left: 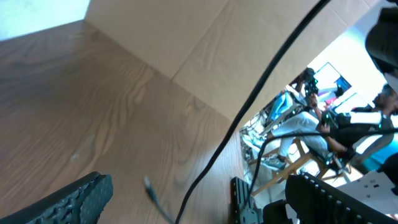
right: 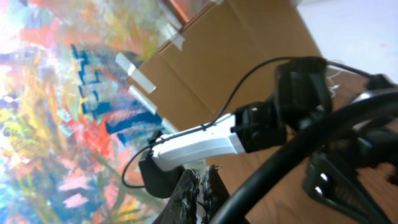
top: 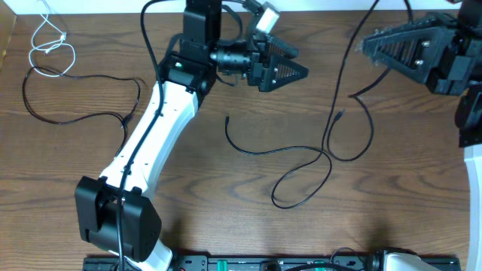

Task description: Untangle cables

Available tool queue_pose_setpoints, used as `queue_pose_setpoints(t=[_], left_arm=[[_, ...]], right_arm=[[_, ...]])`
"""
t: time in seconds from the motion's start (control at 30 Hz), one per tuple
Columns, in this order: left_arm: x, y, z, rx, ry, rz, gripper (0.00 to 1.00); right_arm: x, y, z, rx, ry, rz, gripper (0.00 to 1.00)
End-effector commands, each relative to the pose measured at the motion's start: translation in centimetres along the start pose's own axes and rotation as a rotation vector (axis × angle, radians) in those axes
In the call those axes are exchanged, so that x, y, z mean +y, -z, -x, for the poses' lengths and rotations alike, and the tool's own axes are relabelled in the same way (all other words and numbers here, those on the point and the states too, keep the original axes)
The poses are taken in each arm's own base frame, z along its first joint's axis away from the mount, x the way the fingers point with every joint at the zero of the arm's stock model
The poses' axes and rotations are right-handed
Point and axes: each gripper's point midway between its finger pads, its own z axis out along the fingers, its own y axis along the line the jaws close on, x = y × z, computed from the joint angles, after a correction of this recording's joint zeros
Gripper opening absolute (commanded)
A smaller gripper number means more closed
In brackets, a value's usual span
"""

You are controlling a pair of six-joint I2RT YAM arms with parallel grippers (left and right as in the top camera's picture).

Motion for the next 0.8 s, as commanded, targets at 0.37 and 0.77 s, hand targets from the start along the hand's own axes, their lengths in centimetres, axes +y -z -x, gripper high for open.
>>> queue_pose_setpoints(t=[0.37,0.77], left_arm=[[-3.0,-1.7,0.5,0.012,-0.048,-0.051,0.85],[-5.7,-3.4,-0.1,0.044,-0.094,-0.156,0.74]], right_arm=[[0.8,-1.7,-1.1,0.062,0.015,0.061,0.01],[1.4,-2.6,-1.6,0.085,0.015,0.091,0.01]])
